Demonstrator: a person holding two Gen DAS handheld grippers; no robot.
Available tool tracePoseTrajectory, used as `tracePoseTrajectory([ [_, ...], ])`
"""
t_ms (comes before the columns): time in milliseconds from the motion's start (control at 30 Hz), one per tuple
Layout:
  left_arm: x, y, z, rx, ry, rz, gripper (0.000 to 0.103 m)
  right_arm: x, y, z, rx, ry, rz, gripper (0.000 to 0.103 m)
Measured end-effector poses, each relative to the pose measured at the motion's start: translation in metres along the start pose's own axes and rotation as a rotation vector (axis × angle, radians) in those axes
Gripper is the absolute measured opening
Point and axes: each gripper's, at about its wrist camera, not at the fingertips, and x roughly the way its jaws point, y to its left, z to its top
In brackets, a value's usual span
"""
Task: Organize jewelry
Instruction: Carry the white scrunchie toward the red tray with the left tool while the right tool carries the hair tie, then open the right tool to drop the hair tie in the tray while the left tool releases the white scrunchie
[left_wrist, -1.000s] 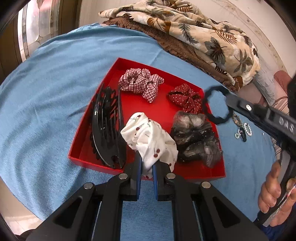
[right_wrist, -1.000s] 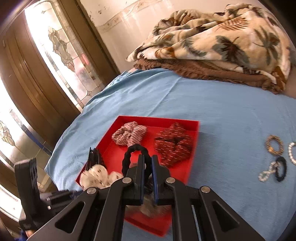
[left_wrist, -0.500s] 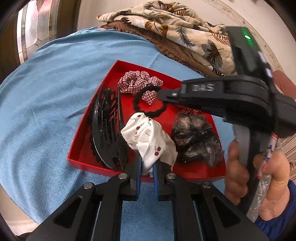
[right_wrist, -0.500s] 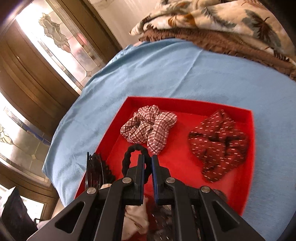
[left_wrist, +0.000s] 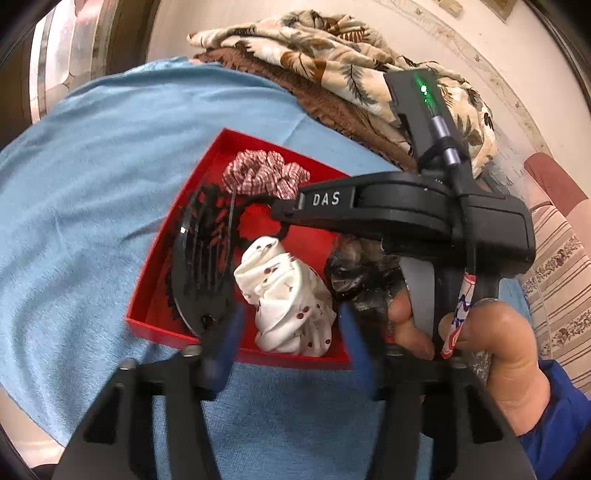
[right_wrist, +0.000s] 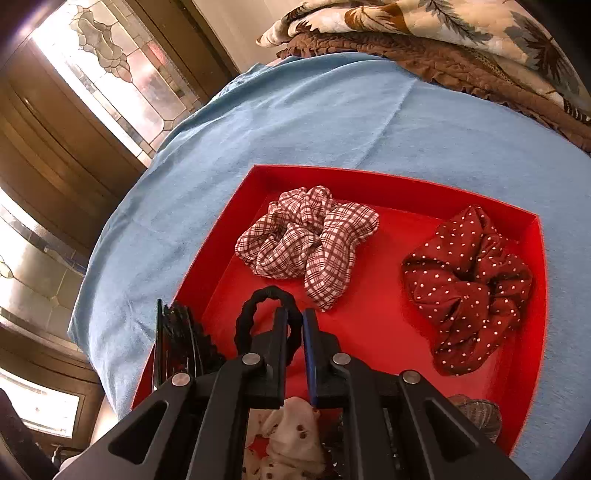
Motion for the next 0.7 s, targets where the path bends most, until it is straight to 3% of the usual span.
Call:
tracePoseTrajectory([
  [400,-0.010,0.009,-0.001,-0.034,-0.023,-0.035,0.057,0.036,0.014,0.039,-0.032,0.102,-0.084,0.012],
  [700,-0.014,0.012,0.000,-0.042,-0.027,-0.069,0.058,0.037,0.029,0.048,-0.084,0.092,-0.114,0.036],
])
